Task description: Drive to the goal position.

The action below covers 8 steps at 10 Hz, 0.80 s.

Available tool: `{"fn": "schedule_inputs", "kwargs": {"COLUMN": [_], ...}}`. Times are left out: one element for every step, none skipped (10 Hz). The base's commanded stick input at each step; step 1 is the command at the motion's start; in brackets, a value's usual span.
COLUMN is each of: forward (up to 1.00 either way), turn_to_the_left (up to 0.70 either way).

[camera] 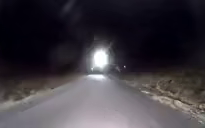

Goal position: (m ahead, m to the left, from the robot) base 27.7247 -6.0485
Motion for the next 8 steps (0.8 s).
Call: {"fn": "schedule_inputs", "kwargs": {"forward": [1.00,1.00,1.00,1.00,1.00,1.00,1.00,1.00], "turn_to_the_left": [-0.04,0.00,0.00,0.00,0.00,0.00,0.00,0.00]}}
